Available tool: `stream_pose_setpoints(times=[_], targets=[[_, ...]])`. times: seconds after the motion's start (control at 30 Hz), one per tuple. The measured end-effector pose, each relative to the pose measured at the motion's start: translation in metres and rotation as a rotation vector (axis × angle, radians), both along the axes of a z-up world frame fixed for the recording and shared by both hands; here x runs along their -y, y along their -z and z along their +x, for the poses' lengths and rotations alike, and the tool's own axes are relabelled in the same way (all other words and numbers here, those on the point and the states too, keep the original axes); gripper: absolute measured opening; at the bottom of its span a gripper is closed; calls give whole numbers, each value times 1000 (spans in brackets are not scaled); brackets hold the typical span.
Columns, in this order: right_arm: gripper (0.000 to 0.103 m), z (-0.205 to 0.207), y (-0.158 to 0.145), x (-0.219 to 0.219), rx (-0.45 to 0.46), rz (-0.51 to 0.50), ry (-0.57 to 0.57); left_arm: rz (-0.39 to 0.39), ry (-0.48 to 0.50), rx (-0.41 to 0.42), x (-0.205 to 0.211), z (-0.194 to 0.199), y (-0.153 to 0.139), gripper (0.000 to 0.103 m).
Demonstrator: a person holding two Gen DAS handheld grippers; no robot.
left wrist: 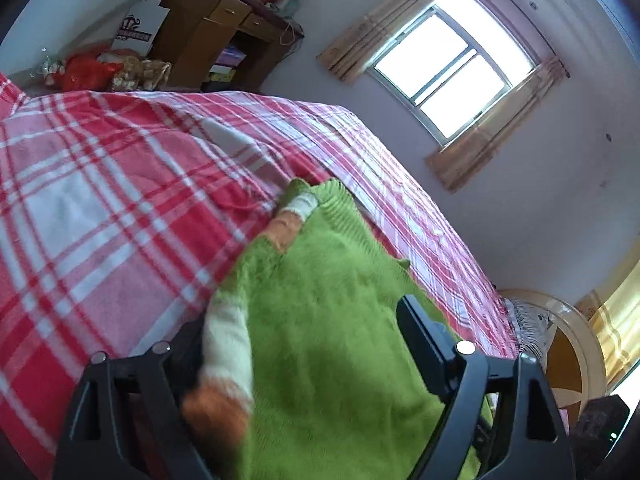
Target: Fold small clothes
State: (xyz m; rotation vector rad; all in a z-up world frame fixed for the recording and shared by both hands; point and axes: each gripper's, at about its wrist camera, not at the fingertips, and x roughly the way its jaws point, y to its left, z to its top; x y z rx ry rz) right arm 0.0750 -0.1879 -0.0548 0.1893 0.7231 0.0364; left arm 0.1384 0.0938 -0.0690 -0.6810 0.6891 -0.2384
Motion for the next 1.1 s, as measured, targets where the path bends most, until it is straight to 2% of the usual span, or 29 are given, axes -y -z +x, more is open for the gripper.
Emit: stream_pose_setpoints(times=[0.07, 0.13, 0.17, 0.23, 0.27, 0.3, 0.4, 0.47, 0.57, 0.73, 0.87, 1.0, 1.1], targets=[[16, 14, 22, 0, -80, 49, -25, 19, -2, -6, 3, 3, 2, 80], [16, 6, 26, 3, -51, 85, -20, 55, 7, -4, 6, 5, 3, 71], [16, 6, 27, 7, -51, 116, -17, 71, 9, 0, 6, 5, 4, 64], [14, 4, 28, 10, -46, 146, -16, 53, -5, -8, 3, 6, 5, 48], [14, 4, 29, 13, -45, 162, -14, 48, -11, -10, 1, 6, 5, 34], [14, 4, 29, 13, -45, 164, -13, 51, -12, -12, -1, 6, 4, 27], [14, 3, 27, 7, -43, 145, -12, 105, -4, 0, 4, 6, -4, 24], [14, 3, 26, 7, -42, 143, -12, 168, 5, 40, 15, 1, -18, 22], [14, -2, 22, 17, -17, 196, -4, 252, 45, 103, 35, -4, -37, 20], [14, -32, 8, 41, 22, 212, 72, 461, 170, 229, 92, -24, -65, 16], [14, -54, 2, 70, 24, 191, 141, 587, 293, 299, 143, -44, -66, 7], [14, -70, 8, 92, -2, 189, 175, 655, 401, 276, 188, -52, -48, 4], [14, -77, 19, 101, -22, 201, 187, 689, 421, 229, 205, -52, -34, 4]])
